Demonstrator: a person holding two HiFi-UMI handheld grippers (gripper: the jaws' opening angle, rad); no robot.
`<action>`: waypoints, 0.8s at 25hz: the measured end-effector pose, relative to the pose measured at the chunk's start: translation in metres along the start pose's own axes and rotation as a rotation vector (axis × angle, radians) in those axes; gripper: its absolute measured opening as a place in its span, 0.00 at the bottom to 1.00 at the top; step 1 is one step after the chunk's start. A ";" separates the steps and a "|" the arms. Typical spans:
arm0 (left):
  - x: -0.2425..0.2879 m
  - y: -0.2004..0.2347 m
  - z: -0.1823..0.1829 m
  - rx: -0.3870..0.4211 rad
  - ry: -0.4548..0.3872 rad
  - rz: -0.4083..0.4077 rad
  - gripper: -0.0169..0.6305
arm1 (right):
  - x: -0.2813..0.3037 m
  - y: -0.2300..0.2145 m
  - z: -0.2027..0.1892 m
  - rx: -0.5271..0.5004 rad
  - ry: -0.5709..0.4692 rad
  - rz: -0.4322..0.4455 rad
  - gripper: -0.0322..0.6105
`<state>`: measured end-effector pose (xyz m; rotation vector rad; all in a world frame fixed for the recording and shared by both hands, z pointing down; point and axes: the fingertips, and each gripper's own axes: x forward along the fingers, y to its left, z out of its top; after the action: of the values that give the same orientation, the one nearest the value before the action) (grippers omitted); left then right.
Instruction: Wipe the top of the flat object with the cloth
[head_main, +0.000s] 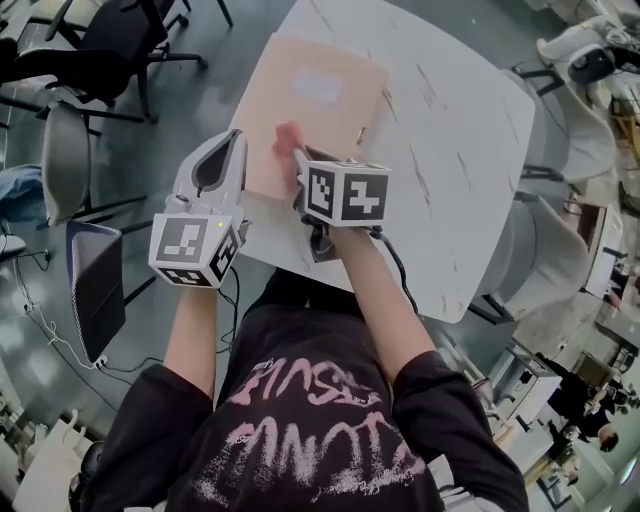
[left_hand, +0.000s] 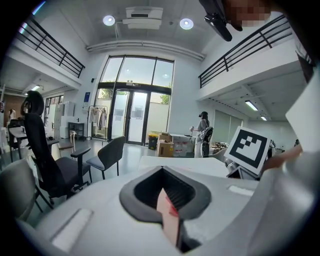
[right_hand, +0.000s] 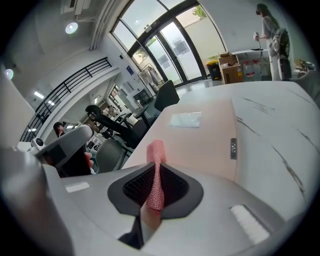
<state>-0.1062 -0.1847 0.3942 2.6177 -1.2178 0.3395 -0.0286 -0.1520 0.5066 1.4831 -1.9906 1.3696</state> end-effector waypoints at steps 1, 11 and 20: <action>0.002 -0.004 0.000 0.001 0.000 -0.009 0.03 | -0.002 -0.005 -0.001 0.004 -0.001 -0.010 0.12; 0.011 -0.020 -0.001 0.004 0.002 -0.048 0.03 | -0.026 -0.047 -0.006 0.033 -0.016 -0.095 0.13; 0.012 -0.025 -0.001 0.003 0.000 -0.058 0.03 | -0.039 -0.069 -0.010 0.056 -0.029 -0.141 0.13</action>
<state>-0.0793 -0.1775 0.3965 2.6496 -1.1401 0.3304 0.0444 -0.1222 0.5192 1.6429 -1.8394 1.3622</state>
